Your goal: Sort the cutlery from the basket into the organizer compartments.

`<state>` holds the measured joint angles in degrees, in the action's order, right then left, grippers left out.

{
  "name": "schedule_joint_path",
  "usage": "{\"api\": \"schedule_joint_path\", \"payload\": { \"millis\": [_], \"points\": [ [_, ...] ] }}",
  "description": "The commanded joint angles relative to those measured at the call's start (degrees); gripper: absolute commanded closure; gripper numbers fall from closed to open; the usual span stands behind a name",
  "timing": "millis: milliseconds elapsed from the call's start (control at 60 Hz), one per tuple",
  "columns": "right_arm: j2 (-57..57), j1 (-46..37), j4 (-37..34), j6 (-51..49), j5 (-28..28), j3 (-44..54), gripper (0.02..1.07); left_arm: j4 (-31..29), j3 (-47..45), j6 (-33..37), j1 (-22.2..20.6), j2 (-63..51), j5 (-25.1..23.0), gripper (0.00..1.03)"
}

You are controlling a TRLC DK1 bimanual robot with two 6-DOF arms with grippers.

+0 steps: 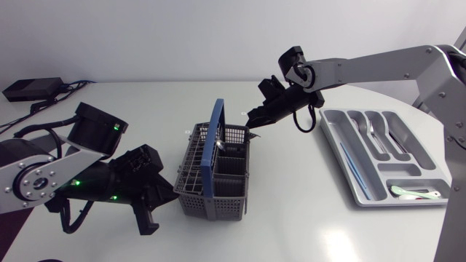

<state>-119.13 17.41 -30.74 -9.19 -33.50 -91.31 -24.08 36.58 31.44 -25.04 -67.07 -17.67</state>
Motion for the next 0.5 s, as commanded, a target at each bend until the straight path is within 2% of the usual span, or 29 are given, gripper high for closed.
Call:
{"api": "schedule_joint_path", "payload": {
  "millis": [0, 483],
  "points": [
    [-0.14, -0.36, -1.51, -0.04, -1.84, 0.25, 1.01, 1.49, 1.22, -1.38, 1.04, -1.49, 0.01, 0.85],
    [11.73, -0.97, 0.42, -1.97, -6.76, 16.34, 1.01, 6.06, 5.96, -0.50, 6.93, -8.43, 0.01, 0.84]
  ]
}}
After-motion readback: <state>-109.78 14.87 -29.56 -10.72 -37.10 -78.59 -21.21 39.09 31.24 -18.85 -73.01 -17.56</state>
